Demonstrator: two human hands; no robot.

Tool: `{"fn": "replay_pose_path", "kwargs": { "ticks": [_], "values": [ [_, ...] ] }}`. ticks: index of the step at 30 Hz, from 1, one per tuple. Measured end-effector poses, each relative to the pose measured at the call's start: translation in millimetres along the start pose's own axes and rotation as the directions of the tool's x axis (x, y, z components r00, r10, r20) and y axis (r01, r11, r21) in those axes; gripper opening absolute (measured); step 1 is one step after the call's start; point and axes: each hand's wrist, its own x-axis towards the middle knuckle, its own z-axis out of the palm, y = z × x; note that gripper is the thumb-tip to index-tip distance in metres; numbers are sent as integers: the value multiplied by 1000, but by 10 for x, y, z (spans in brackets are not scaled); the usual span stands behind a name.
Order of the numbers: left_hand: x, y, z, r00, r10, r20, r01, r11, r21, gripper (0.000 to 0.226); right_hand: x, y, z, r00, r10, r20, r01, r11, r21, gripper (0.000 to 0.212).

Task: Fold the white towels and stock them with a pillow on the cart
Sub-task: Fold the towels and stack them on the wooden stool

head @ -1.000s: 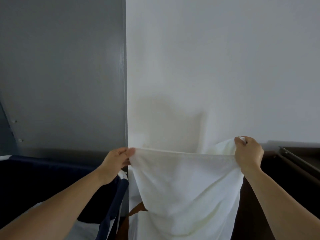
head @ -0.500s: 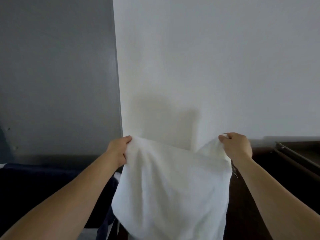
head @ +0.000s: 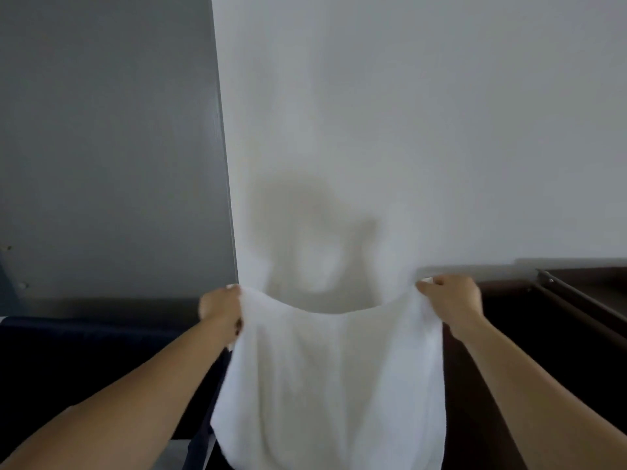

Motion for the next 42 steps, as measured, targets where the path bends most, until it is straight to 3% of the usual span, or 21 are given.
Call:
{"fn": "replay_pose_path", "kwargs": {
  "ticks": [3, 7, 12, 17, 22, 28, 35, 42],
  "values": [
    [-428, 64, 408, 964, 93, 248, -51, 984, -169, 27, -249, -235, 325, 992, -95, 86, 92, 995, 35, 34],
    [-809, -27, 820, 900, 215, 379, -164, 973, -163, 36, -523, -428, 635, 984, -135, 119, 117, 982, 151, 26],
    [-900, -98, 1028, 859, 321, 398, -284, 947, -150, 41, -678, -466, 783, 977, -151, 152, 116, 969, 217, 35],
    [-985, -143, 987, 834, 396, 384, -378, 917, -126, 42, -752, -411, 845, 955, -244, 167, 214, 961, 178, 38],
    [-1045, -182, 963, 791, 517, 327, -532, 845, -49, 48, -794, -364, 863, 969, -189, 161, 156, 967, 199, 44],
    [-1077, -202, 943, 787, 515, 340, -516, 851, -94, 48, -817, -397, 872, 984, -115, 133, 60, 932, 358, 38],
    [-1090, -213, 935, 740, 541, 399, -577, 816, -36, 46, -901, -366, 912, 970, -215, 117, 192, 965, 178, 38],
    [-1048, -181, 872, 652, 596, 468, -650, 758, -60, 41, -1005, -316, 818, 956, -236, 176, 149, 903, 403, 40]
  ]
}}
